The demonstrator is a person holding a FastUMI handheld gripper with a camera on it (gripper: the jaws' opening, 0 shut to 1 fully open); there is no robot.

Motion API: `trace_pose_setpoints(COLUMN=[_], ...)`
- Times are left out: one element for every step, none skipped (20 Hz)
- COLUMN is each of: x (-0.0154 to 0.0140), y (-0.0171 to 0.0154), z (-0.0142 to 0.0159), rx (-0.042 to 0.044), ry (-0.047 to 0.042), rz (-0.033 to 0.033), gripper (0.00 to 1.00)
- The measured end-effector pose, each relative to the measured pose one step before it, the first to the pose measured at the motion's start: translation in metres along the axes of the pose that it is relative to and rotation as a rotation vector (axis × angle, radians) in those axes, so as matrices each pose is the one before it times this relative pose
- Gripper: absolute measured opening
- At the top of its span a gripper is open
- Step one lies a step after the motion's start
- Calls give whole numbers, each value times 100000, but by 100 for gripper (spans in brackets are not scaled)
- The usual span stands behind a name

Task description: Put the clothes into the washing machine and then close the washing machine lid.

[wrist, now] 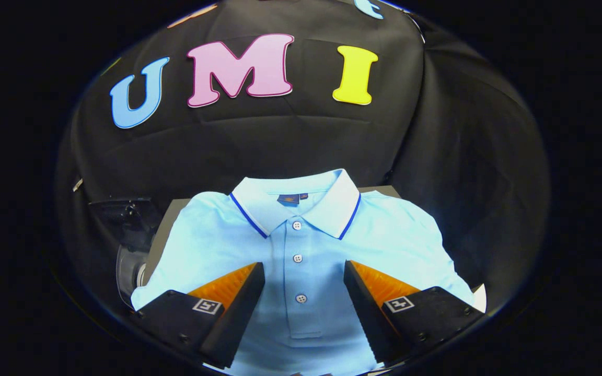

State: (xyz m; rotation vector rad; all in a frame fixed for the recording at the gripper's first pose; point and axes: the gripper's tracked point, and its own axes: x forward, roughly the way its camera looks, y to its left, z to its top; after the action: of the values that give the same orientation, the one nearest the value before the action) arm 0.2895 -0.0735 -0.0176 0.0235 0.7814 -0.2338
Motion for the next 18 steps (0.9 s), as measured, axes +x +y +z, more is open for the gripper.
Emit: trace_pose_setpoints(x=[363, 298, 245, -23, -5, -24, -20, -1, 55, 13, -53, -93, 28, 94, -84, 94, -16, 17], y=[11, -20, -103, -22, -43, -50, 39, -19, -63, 20, 43, 19, -66, 23, 11, -107, -15, 39], z=[-241, -263, 16, 33, 53, -2, 58, -93, 53, 20, -99, 51, -76, -14, 15, 59, -169, -45], rx=[718, -276, 200, 1159, 1028, 865, 50, -324, -432, 97, -46, 298, -382, 285, -76, -506, 527, 644], ry=[965, 574, 188, 263, -365, -502, -132, -72, -151, 118, 435, 569, 480, 917, 405, 791, 1084, 818], rz=[77, 357, 733, 508, 259, -251, -257, -198, 88, 178, 192, -95, -88, -205, -117, 184, 234, 277], gripper=[97, 97, 97, 97, 97, 97, 97, 97, 97, 97, 97, 97, 97, 94, 94, 88, 81, 81])
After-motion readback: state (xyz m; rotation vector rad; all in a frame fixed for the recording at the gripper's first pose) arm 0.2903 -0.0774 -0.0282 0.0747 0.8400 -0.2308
